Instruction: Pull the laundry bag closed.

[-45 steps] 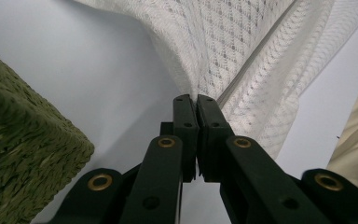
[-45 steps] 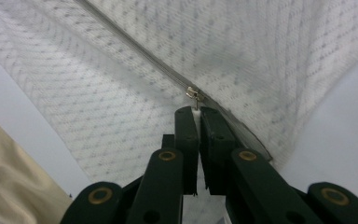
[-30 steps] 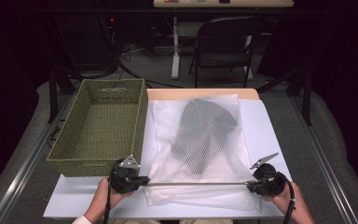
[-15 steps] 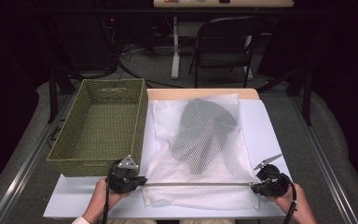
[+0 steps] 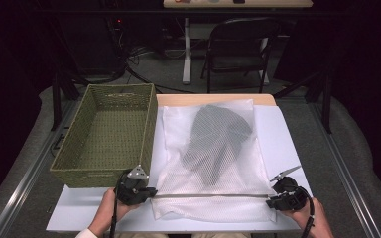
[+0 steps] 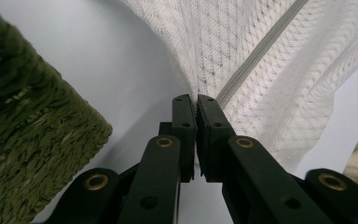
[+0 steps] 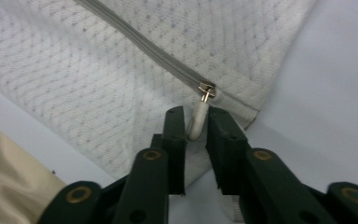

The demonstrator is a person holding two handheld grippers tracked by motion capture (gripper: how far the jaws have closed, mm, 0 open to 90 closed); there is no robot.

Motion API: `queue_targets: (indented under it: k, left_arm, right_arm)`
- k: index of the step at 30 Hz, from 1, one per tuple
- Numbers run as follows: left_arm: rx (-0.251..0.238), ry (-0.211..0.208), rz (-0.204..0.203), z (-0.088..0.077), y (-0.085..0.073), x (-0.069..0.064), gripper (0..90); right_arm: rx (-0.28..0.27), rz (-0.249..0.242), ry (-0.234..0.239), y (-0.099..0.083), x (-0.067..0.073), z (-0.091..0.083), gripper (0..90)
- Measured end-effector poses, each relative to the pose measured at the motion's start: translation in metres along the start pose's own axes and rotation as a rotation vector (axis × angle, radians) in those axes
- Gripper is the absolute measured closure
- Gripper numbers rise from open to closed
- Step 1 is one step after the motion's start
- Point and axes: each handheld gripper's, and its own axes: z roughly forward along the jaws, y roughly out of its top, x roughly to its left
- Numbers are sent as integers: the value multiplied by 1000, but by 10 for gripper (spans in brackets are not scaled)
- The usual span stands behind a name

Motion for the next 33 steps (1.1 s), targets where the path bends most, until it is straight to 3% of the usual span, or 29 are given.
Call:
queue_targets:
  k: [5, 10, 15, 19, 24, 27, 33]
  left_arm:
    - [9, -2, 14, 0, 1, -1, 828]
    - [15, 1, 16, 0, 0, 0, 782]
    - [23, -1, 13, -2, -2, -1, 663]
    - [15, -1, 33, -9, -4, -6, 527]
    - [-16, 54, 39, -26, -11, -12, 302]
    - [-25, 122, 45, -37, -19, -13, 236]
    - [-39, 192, -15, -55, -40, -5, 158]
  right_arm:
    - [-14, -22, 26, 0, 9, -4, 682]
    - [-35, -81, 9, 1, 15, -3, 647]
    - [-45, -88, 6, 1, 14, -3, 596]
    - [-58, -75, 5, 0, 15, -5, 470]
    - [-108, -58, -17, -5, 14, -13, 312]
    - [-140, -39, -60, -7, 11, -17, 236]
    - [-170, -4, -97, -9, 4, -22, 159]
